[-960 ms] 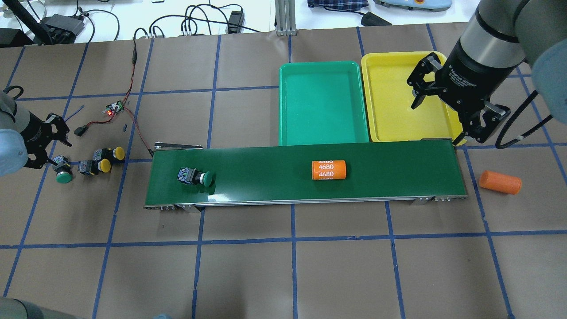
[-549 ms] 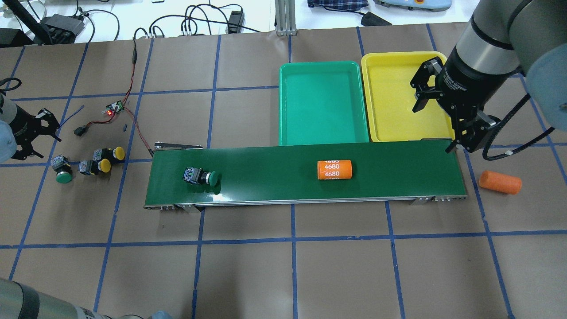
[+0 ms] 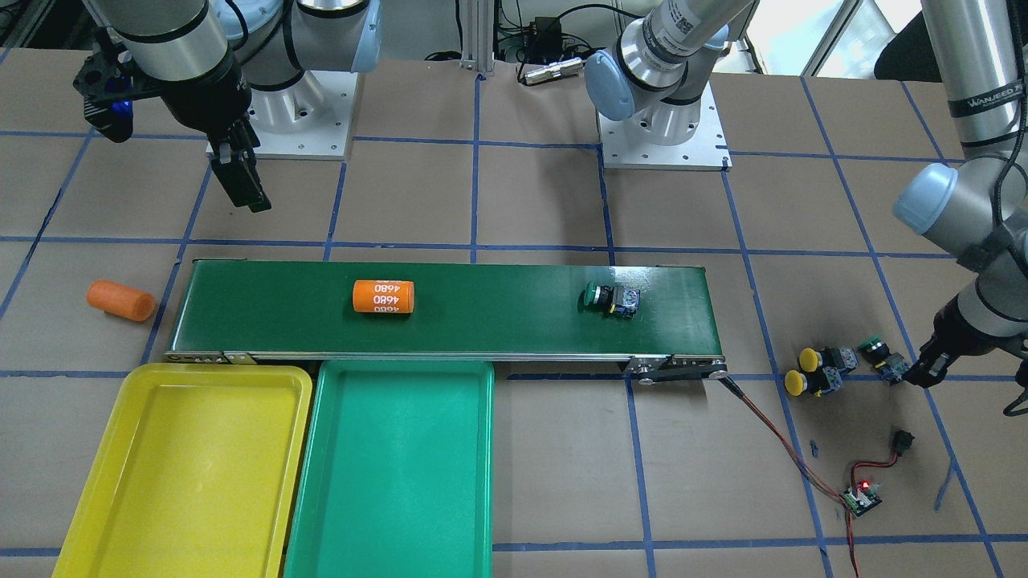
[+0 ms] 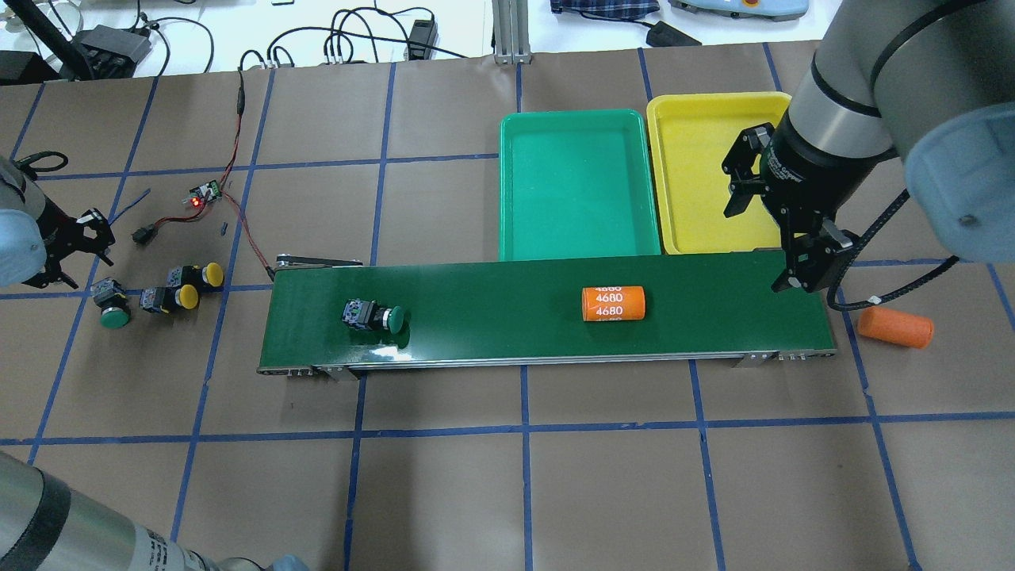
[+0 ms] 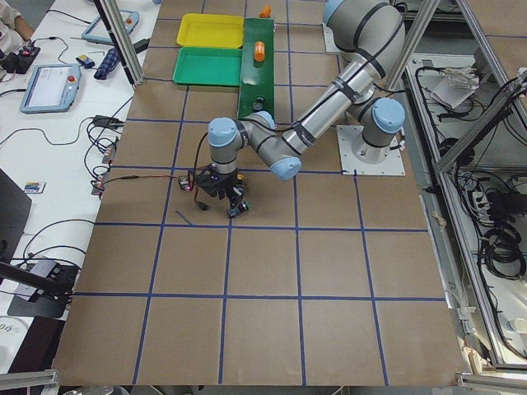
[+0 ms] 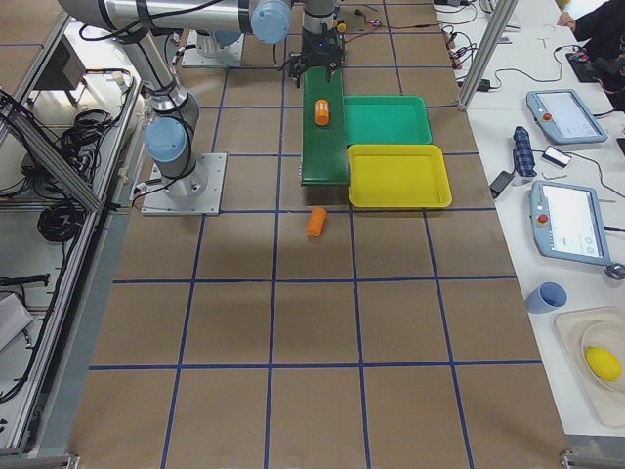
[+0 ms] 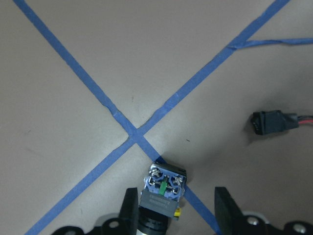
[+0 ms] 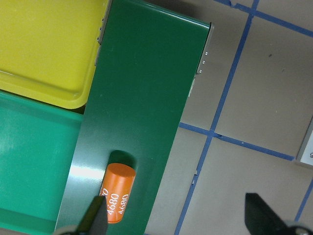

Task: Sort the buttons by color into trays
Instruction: 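Grasp another green switch with the left gripper while the right gripper hovers over the belt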

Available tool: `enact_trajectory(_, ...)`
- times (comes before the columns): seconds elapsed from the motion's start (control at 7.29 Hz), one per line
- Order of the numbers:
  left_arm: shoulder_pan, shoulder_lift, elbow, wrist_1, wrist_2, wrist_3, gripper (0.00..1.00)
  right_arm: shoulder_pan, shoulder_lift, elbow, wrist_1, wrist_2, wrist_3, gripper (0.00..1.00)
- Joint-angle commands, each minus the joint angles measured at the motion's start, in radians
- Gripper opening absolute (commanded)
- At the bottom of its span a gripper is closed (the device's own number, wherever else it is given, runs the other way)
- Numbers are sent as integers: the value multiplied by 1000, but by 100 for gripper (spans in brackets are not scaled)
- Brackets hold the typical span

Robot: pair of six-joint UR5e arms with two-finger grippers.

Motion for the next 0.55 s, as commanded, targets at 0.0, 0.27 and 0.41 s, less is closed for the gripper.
enact_trajectory(0.0,0,-28,-5,-7,10,18,61,49,16,14,-57,-1,66,100)
enact_trajectory(0.27,20,-31,-16,-7,46,131,61,57,20,14,-57,-4,68,100)
enact_trajectory(0.41,20,-33,-21,-9,46,136,62,57,20,16,-57,-3,68,100)
